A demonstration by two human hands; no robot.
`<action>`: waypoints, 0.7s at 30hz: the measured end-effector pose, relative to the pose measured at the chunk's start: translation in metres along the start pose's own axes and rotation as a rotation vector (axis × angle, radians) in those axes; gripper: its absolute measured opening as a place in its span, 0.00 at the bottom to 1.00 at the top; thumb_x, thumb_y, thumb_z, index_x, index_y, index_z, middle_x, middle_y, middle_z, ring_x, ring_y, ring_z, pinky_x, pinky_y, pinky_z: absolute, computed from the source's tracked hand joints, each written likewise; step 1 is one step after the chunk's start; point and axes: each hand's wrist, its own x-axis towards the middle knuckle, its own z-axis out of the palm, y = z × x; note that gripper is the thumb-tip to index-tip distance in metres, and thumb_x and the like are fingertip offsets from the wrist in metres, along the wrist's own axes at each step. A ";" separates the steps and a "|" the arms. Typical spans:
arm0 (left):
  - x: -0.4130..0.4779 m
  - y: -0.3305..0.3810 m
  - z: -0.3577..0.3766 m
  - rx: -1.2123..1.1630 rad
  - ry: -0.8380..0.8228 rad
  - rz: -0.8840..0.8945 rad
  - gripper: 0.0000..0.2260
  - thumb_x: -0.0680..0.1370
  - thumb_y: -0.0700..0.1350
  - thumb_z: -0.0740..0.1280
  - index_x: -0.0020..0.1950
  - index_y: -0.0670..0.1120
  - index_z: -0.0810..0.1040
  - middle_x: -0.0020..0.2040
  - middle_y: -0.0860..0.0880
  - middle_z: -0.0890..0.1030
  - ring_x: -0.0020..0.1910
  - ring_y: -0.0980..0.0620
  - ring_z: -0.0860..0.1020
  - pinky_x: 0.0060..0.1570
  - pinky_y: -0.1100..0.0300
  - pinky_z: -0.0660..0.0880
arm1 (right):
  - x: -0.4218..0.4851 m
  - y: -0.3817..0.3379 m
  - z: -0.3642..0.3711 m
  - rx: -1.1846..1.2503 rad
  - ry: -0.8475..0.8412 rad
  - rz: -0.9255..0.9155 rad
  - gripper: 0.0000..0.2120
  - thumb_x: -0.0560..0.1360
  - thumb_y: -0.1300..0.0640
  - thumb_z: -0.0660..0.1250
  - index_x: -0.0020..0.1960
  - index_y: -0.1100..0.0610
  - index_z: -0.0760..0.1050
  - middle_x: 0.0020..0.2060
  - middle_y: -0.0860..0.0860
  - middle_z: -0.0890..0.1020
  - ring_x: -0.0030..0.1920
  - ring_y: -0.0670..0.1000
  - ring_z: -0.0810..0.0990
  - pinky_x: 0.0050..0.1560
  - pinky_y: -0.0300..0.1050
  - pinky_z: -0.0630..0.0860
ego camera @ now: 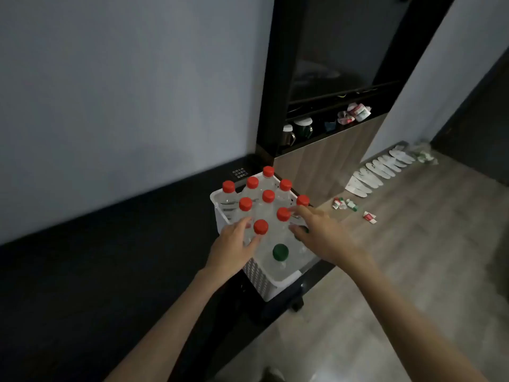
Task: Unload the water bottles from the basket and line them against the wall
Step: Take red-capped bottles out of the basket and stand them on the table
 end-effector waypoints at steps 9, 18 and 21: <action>0.015 -0.002 0.065 0.038 0.257 -0.231 0.22 0.72 0.59 0.70 0.64 0.55 0.73 0.61 0.59 0.77 0.64 0.58 0.71 0.63 0.50 0.73 | 0.064 0.046 0.027 0.144 -0.206 -0.147 0.19 0.78 0.49 0.65 0.68 0.49 0.69 0.56 0.46 0.80 0.47 0.42 0.78 0.52 0.37 0.76; 0.027 0.023 0.063 0.293 0.191 -0.475 0.28 0.65 0.58 0.77 0.61 0.51 0.77 0.58 0.53 0.79 0.61 0.52 0.74 0.64 0.50 0.69 | 0.095 0.062 0.038 0.176 -0.340 -0.220 0.14 0.71 0.53 0.74 0.53 0.56 0.75 0.44 0.49 0.80 0.45 0.49 0.78 0.46 0.41 0.72; 0.033 0.032 0.062 0.341 0.186 -0.542 0.28 0.63 0.57 0.79 0.60 0.49 0.78 0.56 0.50 0.79 0.57 0.50 0.75 0.62 0.51 0.70 | 0.102 0.071 0.038 0.213 -0.362 -0.319 0.15 0.70 0.49 0.75 0.48 0.55 0.74 0.41 0.47 0.79 0.42 0.48 0.78 0.45 0.43 0.76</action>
